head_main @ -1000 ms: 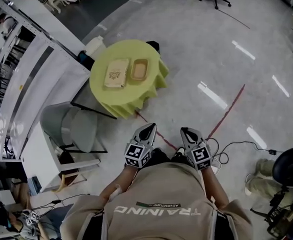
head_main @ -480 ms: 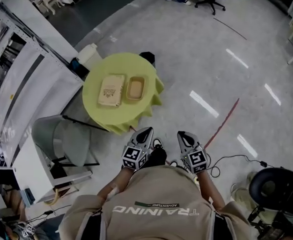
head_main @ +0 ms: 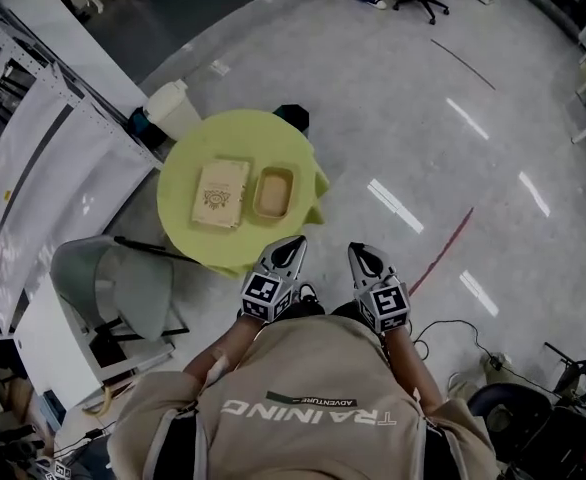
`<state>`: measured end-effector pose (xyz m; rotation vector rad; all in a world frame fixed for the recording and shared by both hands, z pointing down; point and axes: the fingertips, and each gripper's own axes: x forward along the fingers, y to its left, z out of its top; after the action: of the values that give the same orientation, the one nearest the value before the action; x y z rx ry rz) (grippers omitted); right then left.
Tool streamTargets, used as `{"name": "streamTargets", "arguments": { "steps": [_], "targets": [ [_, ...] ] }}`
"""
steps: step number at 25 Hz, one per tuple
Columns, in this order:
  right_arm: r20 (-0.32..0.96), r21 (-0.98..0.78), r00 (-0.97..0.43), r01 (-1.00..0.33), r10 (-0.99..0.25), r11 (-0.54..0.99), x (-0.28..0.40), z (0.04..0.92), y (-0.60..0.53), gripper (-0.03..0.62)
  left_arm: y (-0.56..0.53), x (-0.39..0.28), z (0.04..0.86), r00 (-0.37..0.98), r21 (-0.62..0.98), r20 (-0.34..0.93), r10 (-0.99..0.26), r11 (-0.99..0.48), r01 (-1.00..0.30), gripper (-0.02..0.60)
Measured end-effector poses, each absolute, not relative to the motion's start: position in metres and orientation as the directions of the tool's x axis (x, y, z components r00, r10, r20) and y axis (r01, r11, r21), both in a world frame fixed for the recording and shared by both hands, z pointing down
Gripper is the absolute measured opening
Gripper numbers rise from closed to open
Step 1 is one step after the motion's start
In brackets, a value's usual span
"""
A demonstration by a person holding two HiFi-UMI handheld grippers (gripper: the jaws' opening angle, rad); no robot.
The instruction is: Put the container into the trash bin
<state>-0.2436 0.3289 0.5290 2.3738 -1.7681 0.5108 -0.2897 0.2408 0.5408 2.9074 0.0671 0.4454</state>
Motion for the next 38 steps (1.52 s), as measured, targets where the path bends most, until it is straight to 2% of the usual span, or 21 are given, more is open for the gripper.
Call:
{"name": "streamTargets", "arguments": {
  "steps": [9,17,21,29,38],
  "targets": [
    [0.372,-0.108,0.187,-0.964,-0.909,-0.242,-0.186,0.535,0.286,-0.003,0.200,-0.245,0.544,0.946,0.218,0.324,0.011,-0.974,-0.064,0.002],
    [0.369,-0.163,-0.051,-0.987,-0.928,-0.010,-0.099,0.547,0.210,-0.003,0.139,-0.187,0.548,0.896,0.210,0.389,-0.216,-0.926,-0.315,0.002],
    [0.375,-0.104,-0.193,-0.981,-0.907,0.165,-0.069,0.550,0.165,-0.003,0.108,-0.175,0.542,0.851,0.189,0.386,-0.356,-0.873,-0.450,0.002],
    [0.389,-0.162,-0.465,-0.884,-0.795,0.438,-0.101,0.561,0.111,-0.003,0.073,-0.208,0.551,0.711,0.187,0.409,-0.572,-0.710,-0.679,0.002],
    [0.423,-0.148,-0.615,-0.771,-0.665,0.619,-0.169,0.576,0.081,-0.003,0.067,-0.260,0.572,0.606,0.190,0.444,-0.660,-0.591,-0.784,0.002]
  ]
}}
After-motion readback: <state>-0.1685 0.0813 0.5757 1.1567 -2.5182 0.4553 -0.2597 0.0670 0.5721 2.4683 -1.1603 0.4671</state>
